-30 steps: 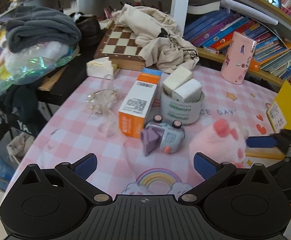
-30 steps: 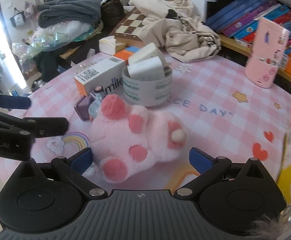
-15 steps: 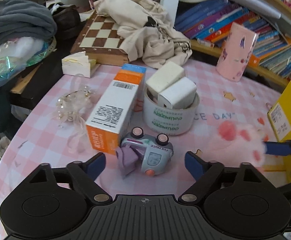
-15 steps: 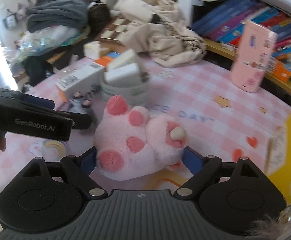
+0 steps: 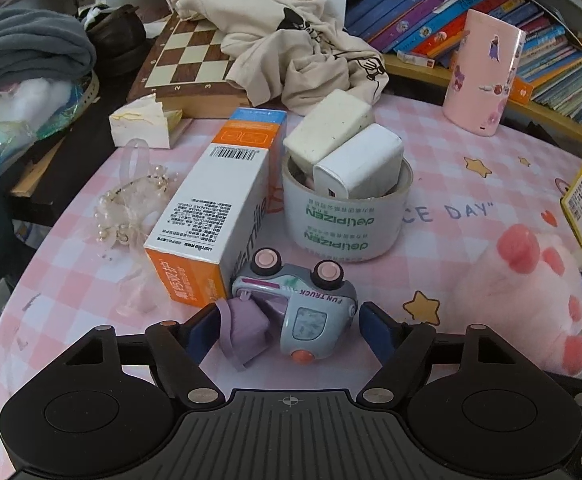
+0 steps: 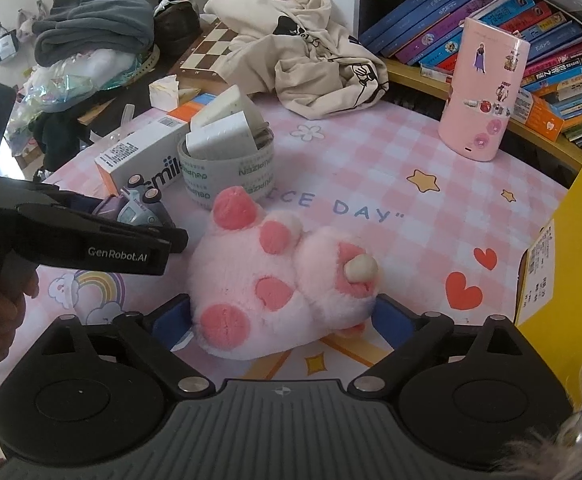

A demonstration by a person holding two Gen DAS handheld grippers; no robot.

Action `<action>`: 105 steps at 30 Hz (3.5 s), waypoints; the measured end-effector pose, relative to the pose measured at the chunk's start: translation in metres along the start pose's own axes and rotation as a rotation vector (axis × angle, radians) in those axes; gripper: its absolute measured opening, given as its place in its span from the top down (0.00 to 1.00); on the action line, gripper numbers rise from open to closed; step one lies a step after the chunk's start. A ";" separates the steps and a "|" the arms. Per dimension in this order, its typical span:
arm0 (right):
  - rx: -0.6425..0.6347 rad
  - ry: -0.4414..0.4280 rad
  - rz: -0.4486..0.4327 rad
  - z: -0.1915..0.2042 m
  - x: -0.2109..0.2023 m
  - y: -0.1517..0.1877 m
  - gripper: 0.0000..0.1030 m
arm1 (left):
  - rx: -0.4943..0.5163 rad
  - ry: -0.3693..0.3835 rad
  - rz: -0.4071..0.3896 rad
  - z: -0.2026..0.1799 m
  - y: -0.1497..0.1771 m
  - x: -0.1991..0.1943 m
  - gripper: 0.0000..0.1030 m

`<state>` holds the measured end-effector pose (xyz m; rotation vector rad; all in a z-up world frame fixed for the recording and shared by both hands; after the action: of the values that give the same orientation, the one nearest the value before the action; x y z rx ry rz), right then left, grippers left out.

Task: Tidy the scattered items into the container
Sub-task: 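Close the right tool on the pink plush pig while the left tool grasps the grey toy truck, then lift the plush pig with the right tool while the left tool lifts the truck, then carry the plush pig and truck in both tools over the yellow box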

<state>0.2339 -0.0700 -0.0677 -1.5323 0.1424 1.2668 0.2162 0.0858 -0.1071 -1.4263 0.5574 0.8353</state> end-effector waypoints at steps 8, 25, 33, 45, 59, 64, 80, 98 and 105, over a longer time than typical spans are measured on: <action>-0.053 0.013 -0.017 0.005 0.011 -0.004 0.00 | 0.028 0.005 -0.040 0.002 0.003 -0.002 0.33; 0.001 -0.024 -0.054 -0.002 0.017 -0.017 0.12 | -0.088 0.113 -0.025 0.014 0.010 -0.019 0.33; 0.086 -0.061 -0.003 -0.005 -0.010 -0.003 0.13 | -0.265 0.224 -0.035 0.025 0.013 -0.041 0.33; 0.091 -0.037 -0.005 0.009 -0.047 0.027 0.12 | -0.357 0.323 -0.052 0.026 0.034 -0.075 0.33; 0.101 0.005 -0.066 0.030 -0.095 0.062 0.12 | -0.350 0.370 -0.103 0.025 0.063 -0.121 0.33; 0.109 0.039 -0.081 0.034 -0.112 0.072 0.12 | -0.342 0.396 -0.127 0.025 0.072 -0.137 0.33; 0.177 0.093 -0.099 0.042 -0.146 0.106 0.12 | -0.307 0.428 -0.152 0.022 0.099 -0.167 0.33; 0.298 0.185 -0.113 0.021 -0.178 0.139 0.12 | -0.217 0.513 -0.122 -0.009 0.101 -0.172 0.33; 0.394 0.291 -0.099 -0.011 -0.198 0.160 0.12 | -0.177 0.564 -0.126 -0.029 0.092 -0.169 0.33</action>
<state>0.0516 -0.2426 -0.0219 -1.3512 0.4712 0.8697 0.0456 0.0246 -0.0370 -1.8530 0.8201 0.3787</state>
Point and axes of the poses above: each gripper's, at about its wrist camera, not at the fingertips, and x roughly the way its jaws point, z to its left, y to its underside, the point moved 3 cm from there along x, roughly the way its jaws point, and after that the axes turned 10 degrees about x, right-handed, at the moved point
